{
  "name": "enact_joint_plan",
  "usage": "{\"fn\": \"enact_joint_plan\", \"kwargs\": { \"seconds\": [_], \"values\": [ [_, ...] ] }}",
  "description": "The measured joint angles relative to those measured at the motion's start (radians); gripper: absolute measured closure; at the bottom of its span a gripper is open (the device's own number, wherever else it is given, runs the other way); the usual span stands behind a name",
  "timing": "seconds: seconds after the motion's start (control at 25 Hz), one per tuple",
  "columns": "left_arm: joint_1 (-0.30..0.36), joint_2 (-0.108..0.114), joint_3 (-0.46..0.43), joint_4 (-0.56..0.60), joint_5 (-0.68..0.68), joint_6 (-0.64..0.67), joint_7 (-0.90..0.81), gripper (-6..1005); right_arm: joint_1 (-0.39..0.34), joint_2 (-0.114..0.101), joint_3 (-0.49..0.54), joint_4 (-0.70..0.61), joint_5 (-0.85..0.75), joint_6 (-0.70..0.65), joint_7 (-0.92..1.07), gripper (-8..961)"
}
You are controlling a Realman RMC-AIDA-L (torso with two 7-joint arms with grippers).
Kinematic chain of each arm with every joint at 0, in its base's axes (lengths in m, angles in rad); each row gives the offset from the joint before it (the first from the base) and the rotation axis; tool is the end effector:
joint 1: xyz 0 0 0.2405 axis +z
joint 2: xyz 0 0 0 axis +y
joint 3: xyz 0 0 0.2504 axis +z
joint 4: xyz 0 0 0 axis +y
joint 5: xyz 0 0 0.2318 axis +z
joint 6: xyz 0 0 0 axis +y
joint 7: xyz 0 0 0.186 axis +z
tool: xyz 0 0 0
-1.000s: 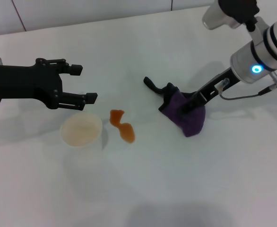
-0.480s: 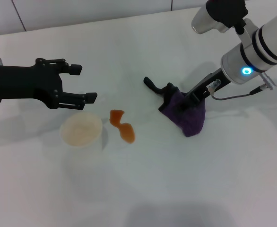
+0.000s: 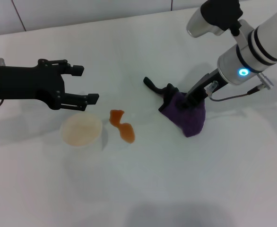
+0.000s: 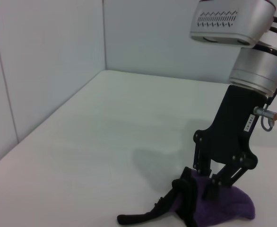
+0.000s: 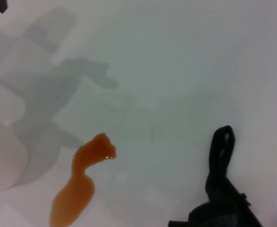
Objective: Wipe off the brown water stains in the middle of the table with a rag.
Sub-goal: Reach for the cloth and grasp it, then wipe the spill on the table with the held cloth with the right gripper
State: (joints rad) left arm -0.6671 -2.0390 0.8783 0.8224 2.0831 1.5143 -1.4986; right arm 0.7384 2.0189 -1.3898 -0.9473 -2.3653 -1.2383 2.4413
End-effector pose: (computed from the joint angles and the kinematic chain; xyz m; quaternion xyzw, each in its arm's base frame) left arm -0.2009 0.4030 -0.0223 -0.9797 -0.1082 -0.1294 0.1084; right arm 0.1956 0.4265 -0.0687 -0.9234 0.3335 -0.0921 0.1662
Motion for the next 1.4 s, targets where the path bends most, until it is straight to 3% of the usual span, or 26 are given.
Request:
{"fn": "enact_joint_plan", "kwargs": {
  "seconds": [0.32,0.56,1.4],
  "values": [
    [0.006,-0.021,0.007,0.000,0.000,0.000,0.000,119,0.012,0.003,-0.027,0.000,0.037,0.016,-0.060,856],
    [0.010,-0.037,0.028,-0.004,-0.002,0.001,0.013,119,0.025,0.003,-0.053,0.013,0.102,0.015,-0.127,864],
    [0.022,-0.044,0.079,-0.093,-0.046,-0.005,0.093,119,0.167,0.009,-0.249,0.142,0.274,0.121,-0.203,864]
  ]
}}
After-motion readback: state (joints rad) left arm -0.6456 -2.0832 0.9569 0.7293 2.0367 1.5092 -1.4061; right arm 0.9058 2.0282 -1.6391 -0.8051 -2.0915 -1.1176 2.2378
